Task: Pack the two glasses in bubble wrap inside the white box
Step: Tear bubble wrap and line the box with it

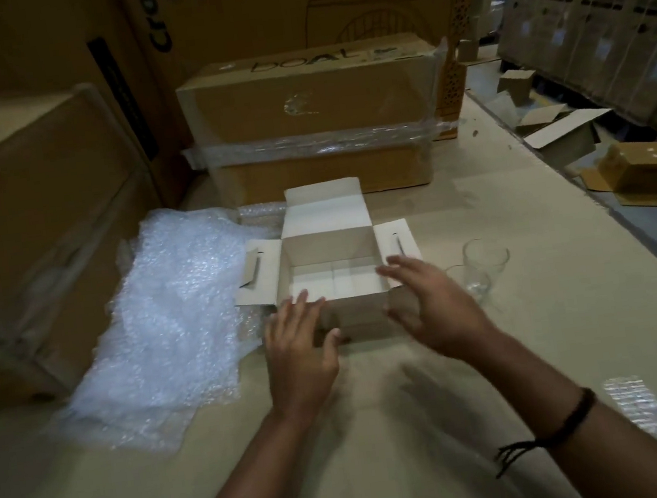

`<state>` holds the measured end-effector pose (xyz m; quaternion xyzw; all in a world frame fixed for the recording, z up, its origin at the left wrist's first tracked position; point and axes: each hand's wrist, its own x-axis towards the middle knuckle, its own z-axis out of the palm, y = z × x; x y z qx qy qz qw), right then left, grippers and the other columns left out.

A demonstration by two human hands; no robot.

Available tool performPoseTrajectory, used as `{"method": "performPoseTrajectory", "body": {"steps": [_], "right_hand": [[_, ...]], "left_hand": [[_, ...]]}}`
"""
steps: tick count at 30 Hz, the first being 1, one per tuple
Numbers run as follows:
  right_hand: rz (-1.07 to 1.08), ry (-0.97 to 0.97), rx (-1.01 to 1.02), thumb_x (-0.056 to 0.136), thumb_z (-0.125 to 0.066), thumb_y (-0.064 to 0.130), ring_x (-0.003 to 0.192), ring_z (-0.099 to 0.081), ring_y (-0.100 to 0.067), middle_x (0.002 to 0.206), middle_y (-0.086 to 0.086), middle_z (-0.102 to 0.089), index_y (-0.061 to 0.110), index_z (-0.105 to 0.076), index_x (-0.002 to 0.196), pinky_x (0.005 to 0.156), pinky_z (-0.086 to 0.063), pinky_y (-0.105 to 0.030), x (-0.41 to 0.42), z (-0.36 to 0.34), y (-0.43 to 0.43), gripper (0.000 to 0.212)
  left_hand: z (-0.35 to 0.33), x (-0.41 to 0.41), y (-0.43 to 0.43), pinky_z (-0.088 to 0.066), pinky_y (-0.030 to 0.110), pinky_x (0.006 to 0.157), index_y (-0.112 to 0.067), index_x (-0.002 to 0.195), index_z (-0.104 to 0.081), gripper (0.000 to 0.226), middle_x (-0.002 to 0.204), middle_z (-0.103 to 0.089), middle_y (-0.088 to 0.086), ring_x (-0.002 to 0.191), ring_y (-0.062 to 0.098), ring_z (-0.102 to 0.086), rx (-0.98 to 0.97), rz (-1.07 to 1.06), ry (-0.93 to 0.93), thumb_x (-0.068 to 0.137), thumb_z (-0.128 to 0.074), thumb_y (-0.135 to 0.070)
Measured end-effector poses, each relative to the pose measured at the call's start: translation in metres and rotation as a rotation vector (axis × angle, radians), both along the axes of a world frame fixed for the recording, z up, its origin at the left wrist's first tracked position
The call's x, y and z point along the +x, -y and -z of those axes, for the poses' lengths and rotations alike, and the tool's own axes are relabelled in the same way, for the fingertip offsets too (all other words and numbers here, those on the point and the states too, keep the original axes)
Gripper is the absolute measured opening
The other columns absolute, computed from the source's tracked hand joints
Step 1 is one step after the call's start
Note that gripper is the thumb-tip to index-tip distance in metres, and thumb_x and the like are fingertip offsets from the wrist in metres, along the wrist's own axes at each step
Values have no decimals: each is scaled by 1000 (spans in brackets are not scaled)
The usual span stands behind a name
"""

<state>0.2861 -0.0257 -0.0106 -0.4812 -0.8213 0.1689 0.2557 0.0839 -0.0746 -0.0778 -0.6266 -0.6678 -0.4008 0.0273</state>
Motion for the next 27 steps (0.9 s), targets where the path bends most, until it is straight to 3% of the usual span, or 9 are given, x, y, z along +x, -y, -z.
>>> {"method": "performPoseTrajectory", "body": {"steps": [4, 9, 11, 13, 15, 18, 22, 24, 27], "right_hand": [[4, 428, 29, 94, -50, 51, 150, -7, -25, 163, -4, -10, 26, -13, 155, 120, -3, -43, -51, 42, -6, 75], [81, 500, 100, 94, -44, 56, 150, -5, -27, 163, -4, -12, 25, -10, 156, 120, 1, -49, -71, 61, -13, 77], [103, 507, 113, 94, -46, 54, 150, -8, -28, 162, -5, -16, 25, -14, 155, 120, -1, -50, -72, 64, -15, 75], [146, 476, 161, 92, -51, 51, 148, -18, -32, 159, -9, -26, 22, -26, 153, 119, -8, -51, -75, 64, -11, 72], [156, 369, 260, 89, -54, 45, 138, -38, -37, 149, -12, -43, 17, -43, 144, 112, -26, -50, -83, 68, -1, 62], [78, 229, 224, 89, -56, 38, 113, -57, -33, 132, -8, -57, 16, -58, 129, 92, -46, -41, -105, 75, 18, 45], [104, 266, 20, 91, -53, 46, 122, -49, -27, 138, -6, -52, 20, -54, 132, 101, -39, -36, -129, 92, 25, 49], [139, 281, 4, 92, -50, 48, 123, -48, -27, 136, -6, -54, 18, -57, 130, 103, -37, -36, -131, 99, 26, 48], [168, 266, 10, 92, -51, 48, 124, -49, -26, 134, -6, -56, 18, -60, 125, 103, -37, -37, -131, 102, 27, 46]], "left_hand": [[-1, -52, -3, -2, 49, 118, -23, 148, -36, 67, 160, -24, 4, 149, 24, -12, -282, -57, -284, 87, -57, -41], [-11, -71, -12, 4, 41, 119, -25, 154, -19, 71, 163, -9, 1, 150, 19, -3, -456, 46, -294, 94, -52, -44], [-15, -80, -8, 0, 42, 119, -24, 152, -28, 67, 162, -16, 3, 150, 20, -9, -392, 91, -237, 93, -55, -39], [-17, -101, 2, -18, 46, 116, -19, 140, -49, 55, 152, -38, 7, 143, 28, -31, -234, 56, -141, 88, -62, -31], [-15, -130, 16, -33, 46, 103, -18, 123, -65, 44, 133, -59, 7, 125, 32, -50, -122, -90, -112, 81, -68, -30], [-17, -166, 31, -26, 40, 97, -30, 119, -68, 39, 125, -60, -4, 119, 23, -48, -382, -251, -185, 83, -70, -44], [-17, -184, 27, -33, 36, 91, -33, 107, -72, 22, 115, -67, -7, 107, 19, -56, -557, -175, -265, 88, -64, -27], [-17, -190, 23, -40, 36, 85, -29, 99, -75, 23, 104, -71, -5, 97, 20, -60, -505, -160, -248, 87, -61, -14], [-22, -198, 22, -45, 38, 84, -20, 94, -74, 13, 100, -70, -1, 91, 23, -61, -272, -215, -20, 91, -61, -20]]}}
